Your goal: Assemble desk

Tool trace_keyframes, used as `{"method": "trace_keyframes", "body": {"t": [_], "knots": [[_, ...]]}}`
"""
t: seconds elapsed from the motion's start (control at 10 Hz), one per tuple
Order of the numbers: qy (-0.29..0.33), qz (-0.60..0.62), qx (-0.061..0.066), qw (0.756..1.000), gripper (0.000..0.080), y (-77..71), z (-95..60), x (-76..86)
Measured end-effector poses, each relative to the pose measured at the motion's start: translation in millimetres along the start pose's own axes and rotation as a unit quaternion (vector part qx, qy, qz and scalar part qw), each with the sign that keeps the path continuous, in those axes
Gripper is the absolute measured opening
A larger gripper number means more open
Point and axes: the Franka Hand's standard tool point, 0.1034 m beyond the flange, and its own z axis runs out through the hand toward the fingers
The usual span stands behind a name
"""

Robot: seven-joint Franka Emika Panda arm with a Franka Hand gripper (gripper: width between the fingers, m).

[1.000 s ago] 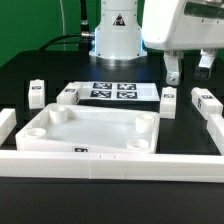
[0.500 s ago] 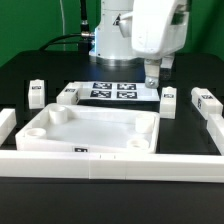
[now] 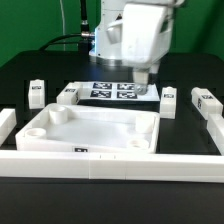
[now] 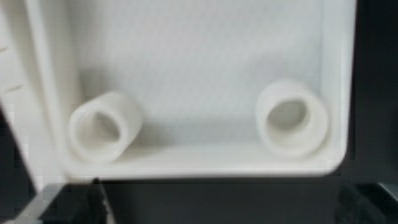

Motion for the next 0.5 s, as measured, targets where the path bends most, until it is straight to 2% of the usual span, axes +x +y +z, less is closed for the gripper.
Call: {"method": "trace_keyframes", "body": {"t": [0.1,0.3,0.4,0.5], "knots": [[0.004,-0.016,0.0,1.0,0.065,-9.4,12.0,-14.9],[0.002,-0.023,0.01,1.0,0.065,-14.7,28.0,-31.1],[0.0,-0.02,0.016,1.0,0.065,-17.2,33.7,-34.7],[0.001,-0.021,0.015,1.0,0.065,-16.6,32.4,-33.0]]}}
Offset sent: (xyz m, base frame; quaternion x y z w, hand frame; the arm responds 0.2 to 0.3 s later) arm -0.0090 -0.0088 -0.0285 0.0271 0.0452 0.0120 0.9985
